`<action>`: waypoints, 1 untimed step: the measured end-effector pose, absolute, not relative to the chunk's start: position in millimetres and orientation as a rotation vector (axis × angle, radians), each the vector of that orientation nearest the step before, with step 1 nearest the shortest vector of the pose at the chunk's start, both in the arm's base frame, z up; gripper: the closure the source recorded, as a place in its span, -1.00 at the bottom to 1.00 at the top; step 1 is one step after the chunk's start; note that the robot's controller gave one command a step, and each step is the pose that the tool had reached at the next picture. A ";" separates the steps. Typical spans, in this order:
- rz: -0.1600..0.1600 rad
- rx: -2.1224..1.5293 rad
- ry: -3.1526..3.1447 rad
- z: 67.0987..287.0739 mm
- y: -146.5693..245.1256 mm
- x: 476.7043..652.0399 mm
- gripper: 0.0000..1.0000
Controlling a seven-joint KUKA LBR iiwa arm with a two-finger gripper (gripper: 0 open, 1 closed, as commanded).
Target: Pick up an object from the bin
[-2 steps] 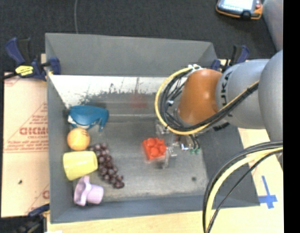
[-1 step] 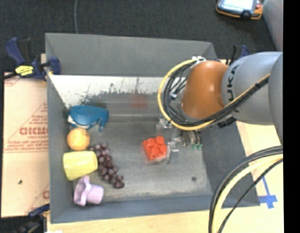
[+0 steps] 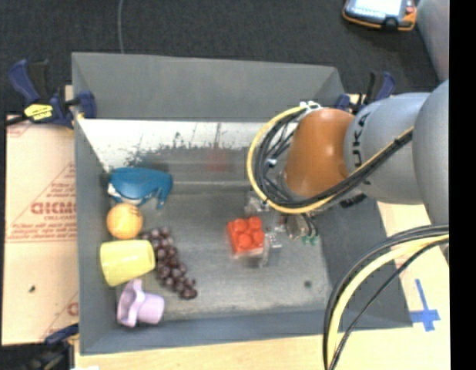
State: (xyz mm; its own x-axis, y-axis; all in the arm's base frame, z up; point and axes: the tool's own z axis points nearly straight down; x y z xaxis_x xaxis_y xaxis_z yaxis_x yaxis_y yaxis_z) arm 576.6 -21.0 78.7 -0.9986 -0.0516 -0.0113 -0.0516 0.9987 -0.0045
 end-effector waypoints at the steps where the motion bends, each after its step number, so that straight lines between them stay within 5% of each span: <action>1: -0.003 0.032 3.125 72.7 -16.6 581.1 -1.00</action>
Offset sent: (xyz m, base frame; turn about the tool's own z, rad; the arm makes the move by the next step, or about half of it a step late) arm 0.0010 0.0007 -0.0001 0.0083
